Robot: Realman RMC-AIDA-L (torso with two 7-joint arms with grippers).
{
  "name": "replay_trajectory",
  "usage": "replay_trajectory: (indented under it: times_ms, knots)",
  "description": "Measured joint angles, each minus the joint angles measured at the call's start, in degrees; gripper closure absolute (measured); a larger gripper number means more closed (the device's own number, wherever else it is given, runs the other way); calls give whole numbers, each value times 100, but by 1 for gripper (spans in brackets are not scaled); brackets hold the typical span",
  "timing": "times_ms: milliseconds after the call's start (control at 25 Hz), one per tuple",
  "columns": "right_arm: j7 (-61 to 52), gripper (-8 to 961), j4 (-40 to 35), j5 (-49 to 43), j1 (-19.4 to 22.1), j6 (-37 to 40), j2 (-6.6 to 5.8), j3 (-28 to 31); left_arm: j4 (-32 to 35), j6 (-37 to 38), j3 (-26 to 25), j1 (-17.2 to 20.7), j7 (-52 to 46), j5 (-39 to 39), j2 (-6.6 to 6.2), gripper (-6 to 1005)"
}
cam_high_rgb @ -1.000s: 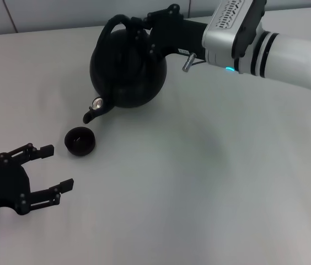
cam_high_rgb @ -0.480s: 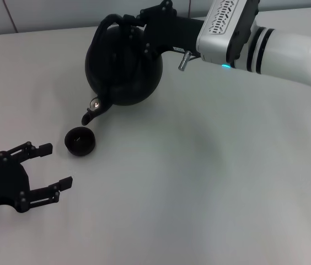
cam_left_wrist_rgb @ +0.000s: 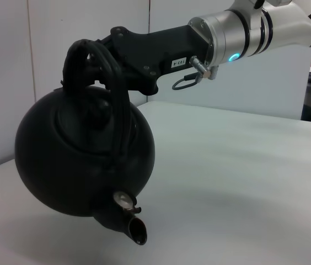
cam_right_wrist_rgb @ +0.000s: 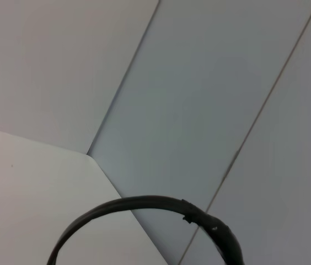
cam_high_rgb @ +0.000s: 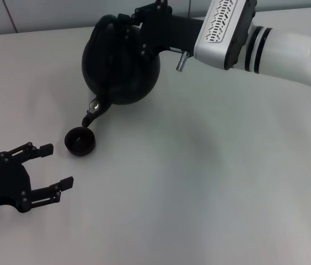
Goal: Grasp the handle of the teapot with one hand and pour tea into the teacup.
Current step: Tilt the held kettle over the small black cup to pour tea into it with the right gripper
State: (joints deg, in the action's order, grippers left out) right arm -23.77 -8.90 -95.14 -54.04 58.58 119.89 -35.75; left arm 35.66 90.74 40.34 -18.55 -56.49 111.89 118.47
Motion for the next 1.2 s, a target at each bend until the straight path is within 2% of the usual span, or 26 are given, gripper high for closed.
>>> replay_trajectory:
  times_ms: [1200]
  knots:
    - [698, 871, 166, 313, -38, 51, -1, -2, 3, -77, -9, -26, -11, 0, 0, 159]
